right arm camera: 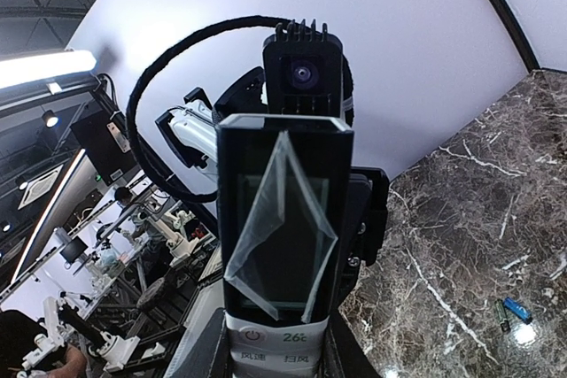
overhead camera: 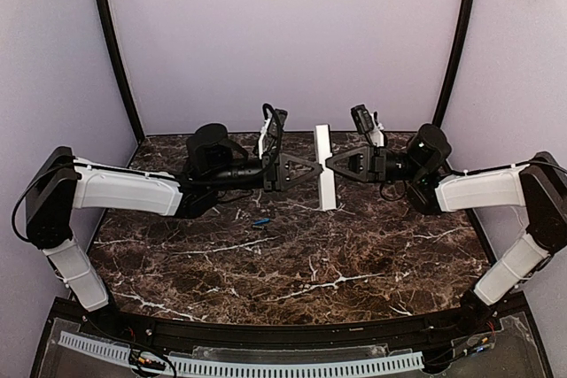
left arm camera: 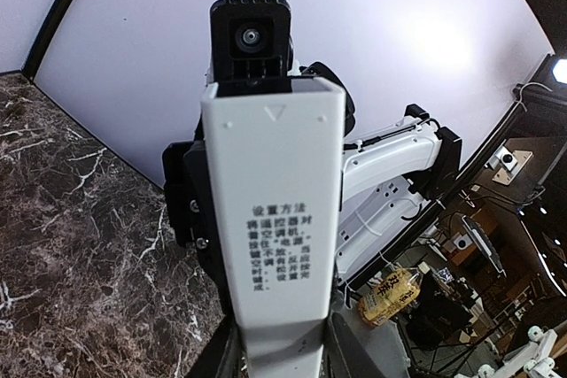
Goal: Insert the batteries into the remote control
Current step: Remove the battery cover from the remote control.
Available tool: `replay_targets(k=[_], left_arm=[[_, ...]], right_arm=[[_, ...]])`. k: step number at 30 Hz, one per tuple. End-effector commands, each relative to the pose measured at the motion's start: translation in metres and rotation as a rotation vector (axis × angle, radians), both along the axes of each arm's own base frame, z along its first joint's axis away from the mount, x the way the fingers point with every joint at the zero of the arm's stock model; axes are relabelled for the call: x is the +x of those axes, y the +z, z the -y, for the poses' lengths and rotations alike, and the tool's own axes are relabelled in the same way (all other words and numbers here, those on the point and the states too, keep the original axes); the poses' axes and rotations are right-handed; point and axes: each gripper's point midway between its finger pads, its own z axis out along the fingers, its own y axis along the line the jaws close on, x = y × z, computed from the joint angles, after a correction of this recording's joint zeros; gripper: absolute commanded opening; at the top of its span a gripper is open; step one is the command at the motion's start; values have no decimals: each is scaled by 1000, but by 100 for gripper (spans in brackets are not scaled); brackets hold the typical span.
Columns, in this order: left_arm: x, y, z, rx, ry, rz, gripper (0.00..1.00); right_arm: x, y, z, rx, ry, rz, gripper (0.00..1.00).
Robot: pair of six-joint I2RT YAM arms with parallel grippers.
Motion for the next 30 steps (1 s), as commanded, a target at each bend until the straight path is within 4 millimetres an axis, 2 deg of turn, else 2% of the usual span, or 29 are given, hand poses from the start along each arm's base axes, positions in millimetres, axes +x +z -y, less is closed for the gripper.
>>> replay_targets(k=[1,16,24,30], left_arm=[[-27,-13,14,26,-90,-8,18],[-39,-31,19,63,-118,-34,17],[-41,-34,18,62,-122,-39,20],[-35,-21,14,62,-90,1,24]], right_arm=[[14,24,7,49,-111,54,0],[29,40,18,79,-183,81,0],[34,45,24,90,-202,86,0],[32,35,25,71,-191,62,0]])
